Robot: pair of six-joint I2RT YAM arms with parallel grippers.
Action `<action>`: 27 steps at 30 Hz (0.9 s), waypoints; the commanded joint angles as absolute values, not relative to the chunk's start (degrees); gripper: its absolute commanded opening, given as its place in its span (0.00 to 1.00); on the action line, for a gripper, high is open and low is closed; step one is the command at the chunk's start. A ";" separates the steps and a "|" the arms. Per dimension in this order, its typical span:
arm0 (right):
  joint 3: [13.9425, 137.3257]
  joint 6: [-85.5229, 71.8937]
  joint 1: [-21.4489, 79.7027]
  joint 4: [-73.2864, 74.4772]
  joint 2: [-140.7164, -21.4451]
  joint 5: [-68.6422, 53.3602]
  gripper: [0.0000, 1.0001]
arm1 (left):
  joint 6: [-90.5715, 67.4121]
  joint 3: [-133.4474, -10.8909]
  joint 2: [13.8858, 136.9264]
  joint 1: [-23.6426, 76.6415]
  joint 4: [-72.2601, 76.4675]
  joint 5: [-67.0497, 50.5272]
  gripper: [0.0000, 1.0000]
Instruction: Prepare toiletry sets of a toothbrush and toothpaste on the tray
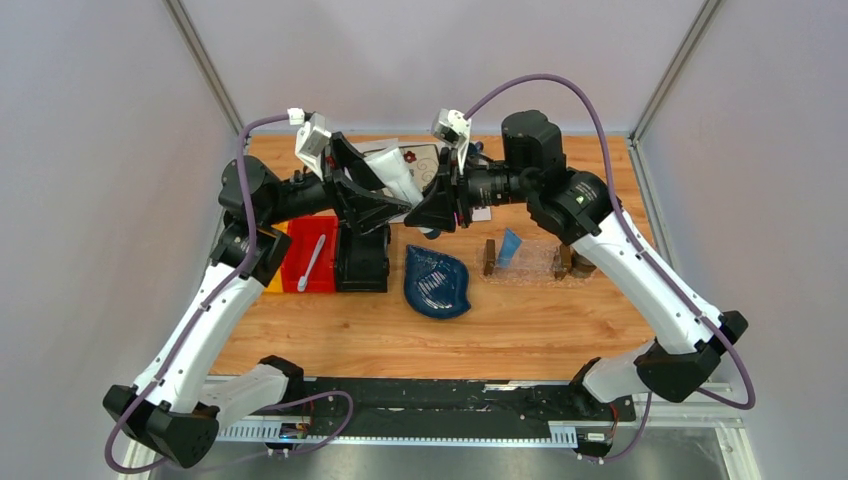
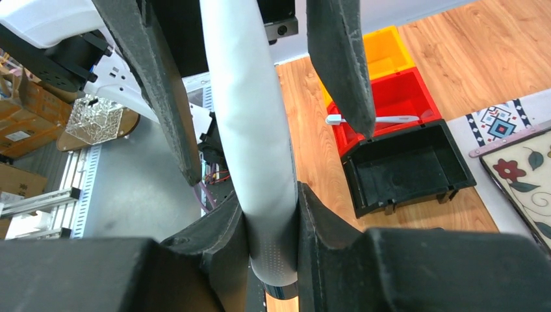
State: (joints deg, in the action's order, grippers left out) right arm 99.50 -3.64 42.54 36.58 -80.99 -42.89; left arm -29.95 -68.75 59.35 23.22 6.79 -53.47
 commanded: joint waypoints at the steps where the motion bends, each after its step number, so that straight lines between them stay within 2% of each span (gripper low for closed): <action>1: 101.95 -6.85 42.19 31.73 -81.91 -45.08 0.00 | -38.14 -67.24 60.12 23.38 19.33 -54.05 0.78; 7: 101.60 -7.65 42.28 30.68 -82.35 -45.96 0.00 | -38.58 -66.01 60.03 23.38 20.56 -53.70 0.78; 11: 100.99 -7.91 42.28 30.24 -82.00 -46.05 0.00 | -38.32 -65.04 60.12 23.38 20.83 -53.70 0.67; 16: 100.55 -7.91 42.28 29.97 -81.56 -46.14 0.00 | -38.58 -63.99 60.03 23.38 21.44 -53.44 0.66; 19: 100.37 -8.00 42.28 29.88 -81.56 -46.40 0.00 | -38.85 -63.81 60.12 23.38 22.15 -53.35 0.62; 24: 100.02 -8.26 42.28 29.36 -81.56 -46.67 0.01 | -39.81 -63.72 60.29 23.47 23.55 -53.53 0.46; 25: 99.85 -8.35 42.28 29.36 -81.56 -46.76 0.01 | -39.99 -63.63 60.29 23.38 23.64 -53.61 0.39; 27: 99.41 -8.61 42.28 29.09 -81.48 -46.93 0.01 | -40.25 -63.63 60.29 23.38 24.08 -53.61 0.31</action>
State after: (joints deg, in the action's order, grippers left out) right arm 99.29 -7.66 42.39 33.28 -83.22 -45.19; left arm -39.38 -63.46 60.45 23.22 20.36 -53.60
